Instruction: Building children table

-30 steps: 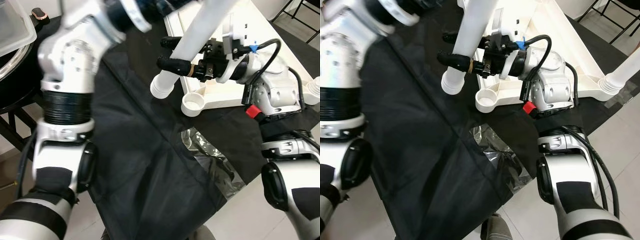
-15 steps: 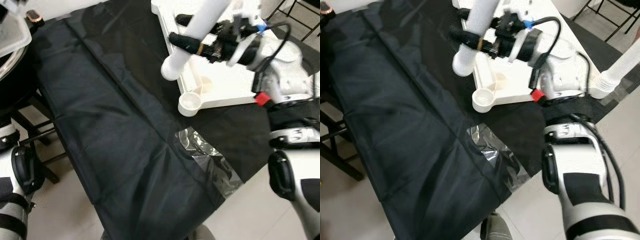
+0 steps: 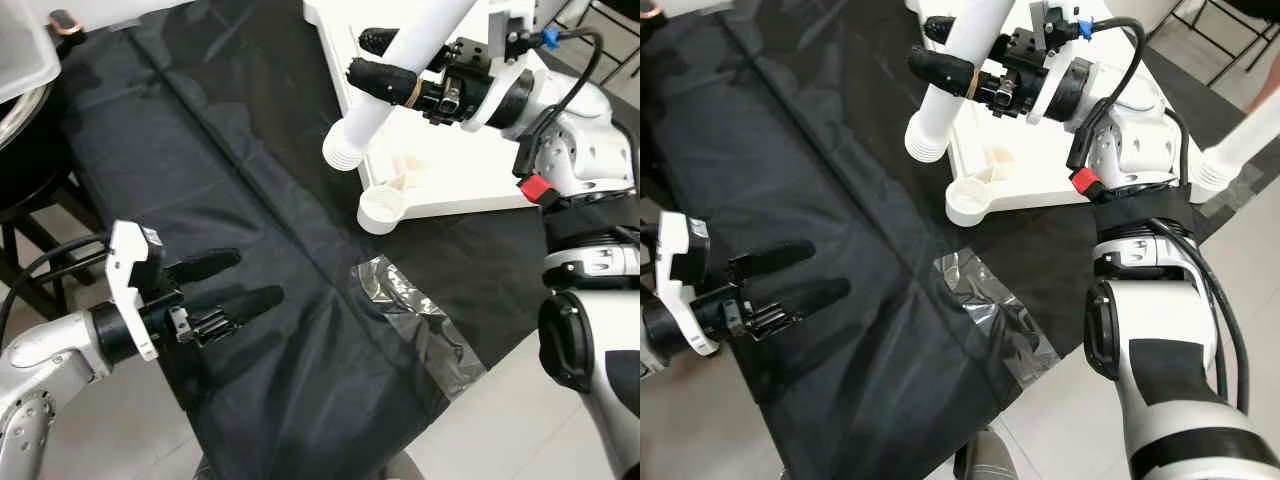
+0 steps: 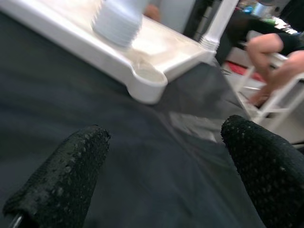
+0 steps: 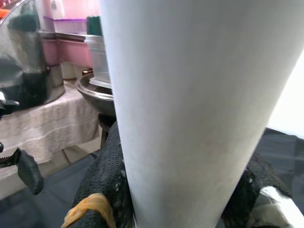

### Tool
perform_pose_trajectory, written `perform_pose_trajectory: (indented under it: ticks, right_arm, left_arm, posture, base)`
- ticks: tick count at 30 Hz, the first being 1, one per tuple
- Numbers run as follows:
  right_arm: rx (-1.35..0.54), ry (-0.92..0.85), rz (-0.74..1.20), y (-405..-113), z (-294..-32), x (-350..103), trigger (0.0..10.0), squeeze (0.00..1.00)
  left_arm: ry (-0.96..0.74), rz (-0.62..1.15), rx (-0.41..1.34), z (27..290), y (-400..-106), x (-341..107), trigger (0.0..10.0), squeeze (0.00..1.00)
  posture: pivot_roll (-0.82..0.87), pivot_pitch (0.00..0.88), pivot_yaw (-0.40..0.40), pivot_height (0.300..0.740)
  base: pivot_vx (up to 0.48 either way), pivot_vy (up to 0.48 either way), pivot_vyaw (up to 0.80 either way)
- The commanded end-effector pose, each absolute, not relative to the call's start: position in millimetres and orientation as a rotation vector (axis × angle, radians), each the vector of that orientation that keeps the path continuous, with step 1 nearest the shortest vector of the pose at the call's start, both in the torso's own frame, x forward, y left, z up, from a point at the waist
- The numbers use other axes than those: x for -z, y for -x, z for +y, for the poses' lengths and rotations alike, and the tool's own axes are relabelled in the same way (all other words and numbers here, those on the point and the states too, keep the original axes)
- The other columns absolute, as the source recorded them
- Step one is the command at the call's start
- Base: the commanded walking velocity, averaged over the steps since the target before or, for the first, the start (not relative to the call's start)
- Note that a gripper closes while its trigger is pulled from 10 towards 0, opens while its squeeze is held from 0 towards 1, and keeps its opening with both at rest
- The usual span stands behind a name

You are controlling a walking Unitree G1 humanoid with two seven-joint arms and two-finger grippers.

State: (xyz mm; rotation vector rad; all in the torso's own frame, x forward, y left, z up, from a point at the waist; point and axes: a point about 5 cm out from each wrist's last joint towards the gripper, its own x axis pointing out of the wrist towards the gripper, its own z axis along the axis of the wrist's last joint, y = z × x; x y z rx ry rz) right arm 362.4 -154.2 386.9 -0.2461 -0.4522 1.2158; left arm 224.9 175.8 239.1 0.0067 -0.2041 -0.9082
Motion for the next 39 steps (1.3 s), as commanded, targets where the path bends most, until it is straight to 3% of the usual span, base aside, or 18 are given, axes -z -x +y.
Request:
perform_pose_trajectory:
  ticks: [1,11,16,23,39]
  right_arm:
    - [-1.219,0.259,-0.445,-361,-157,-393,10.0,0.0]
    - [-1.341,0.17,-0.256,-355,-172,-389,10.0,0.0]
    - [-1.316,0.192,-0.269,-357,-172,-379,10.0,0.0]
    - [-1.167,0.411,-0.247,-365,-177,-356,10.0,0.0]
    - [-1.209,0.347,-0.282,-348,-181,-358,10.0,0.0]
  left_arm:
    - [-0.022,-0.196,0.909,168,-221,-233,10.0,0.0]
    - [-0.051,-0.2,0.81,134,-214,-208,10.0,0.0]
    - [-0.098,-0.206,0.732,133,-219,-200,10.0,0.0]
    - [-0.161,-0.223,0.625,131,-223,-191,10.0,0.0]
    - [-0.237,-0.289,0.517,132,-232,-195,10.0,0.0]
  posture:
    - [0.05,0.337,-0.043,0.74]
    - [0.02,0.354,-0.041,0.74]
    - [0.03,0.359,-0.042,0.74]
    - [0.03,0.368,-0.031,0.74]
    - [0.03,0.382,-0.018,0.74]
  base:
    - [0.0,0.0,0.0]
    - [0.0,0.0,0.0]
    - [0.0,0.0,0.0]
    - [0.0,0.0,0.0]
    - [0.0,0.0,0.0]
